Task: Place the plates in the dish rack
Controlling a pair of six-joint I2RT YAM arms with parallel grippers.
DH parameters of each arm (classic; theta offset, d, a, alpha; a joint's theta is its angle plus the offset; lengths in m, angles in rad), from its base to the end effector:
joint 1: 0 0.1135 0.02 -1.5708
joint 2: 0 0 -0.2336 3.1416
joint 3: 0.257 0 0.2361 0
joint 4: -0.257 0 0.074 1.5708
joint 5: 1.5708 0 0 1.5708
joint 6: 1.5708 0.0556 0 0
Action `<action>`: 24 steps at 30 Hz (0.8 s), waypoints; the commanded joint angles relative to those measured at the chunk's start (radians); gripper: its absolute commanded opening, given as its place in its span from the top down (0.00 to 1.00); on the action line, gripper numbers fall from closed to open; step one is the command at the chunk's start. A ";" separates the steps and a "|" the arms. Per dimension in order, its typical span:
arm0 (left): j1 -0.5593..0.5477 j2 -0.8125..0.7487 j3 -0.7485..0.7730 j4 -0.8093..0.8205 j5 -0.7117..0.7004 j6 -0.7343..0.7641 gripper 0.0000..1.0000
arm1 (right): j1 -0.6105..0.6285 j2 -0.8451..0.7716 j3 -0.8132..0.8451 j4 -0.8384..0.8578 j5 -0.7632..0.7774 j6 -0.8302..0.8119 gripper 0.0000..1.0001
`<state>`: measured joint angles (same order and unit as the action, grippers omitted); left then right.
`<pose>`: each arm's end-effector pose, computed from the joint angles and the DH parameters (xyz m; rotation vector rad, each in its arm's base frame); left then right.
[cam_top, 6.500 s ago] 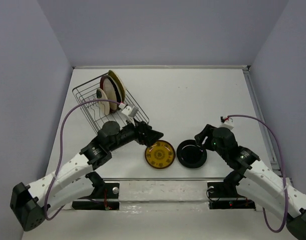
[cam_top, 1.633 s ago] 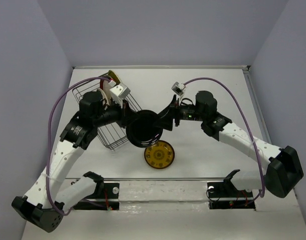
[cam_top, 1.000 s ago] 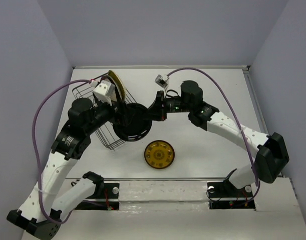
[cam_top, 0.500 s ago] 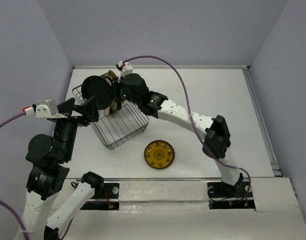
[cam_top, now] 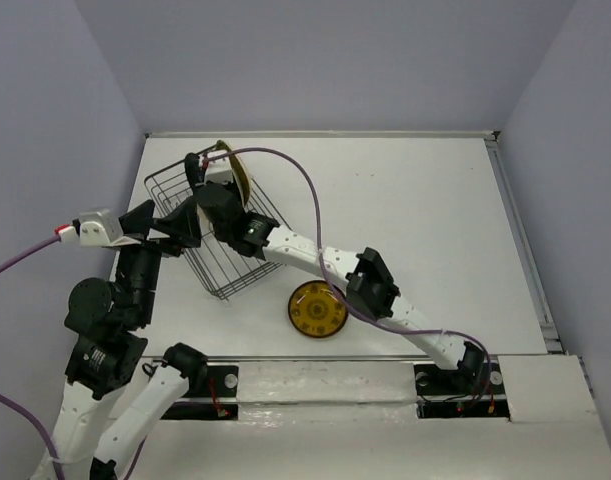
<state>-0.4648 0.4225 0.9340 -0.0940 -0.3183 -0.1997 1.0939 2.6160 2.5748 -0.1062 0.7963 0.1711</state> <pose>0.0906 -0.0260 0.4248 -0.1293 1.1776 -0.4023 0.2944 0.4831 0.2647 -0.1902 1.6700 0.2696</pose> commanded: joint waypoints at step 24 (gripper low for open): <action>0.066 0.002 -0.064 0.119 0.064 -0.020 0.01 | 0.058 0.133 0.056 0.191 0.090 -0.104 0.93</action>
<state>-0.4099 0.4225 0.8833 -0.0402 -0.2592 -0.2173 1.1435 2.7407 2.6041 0.0498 0.8837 0.0334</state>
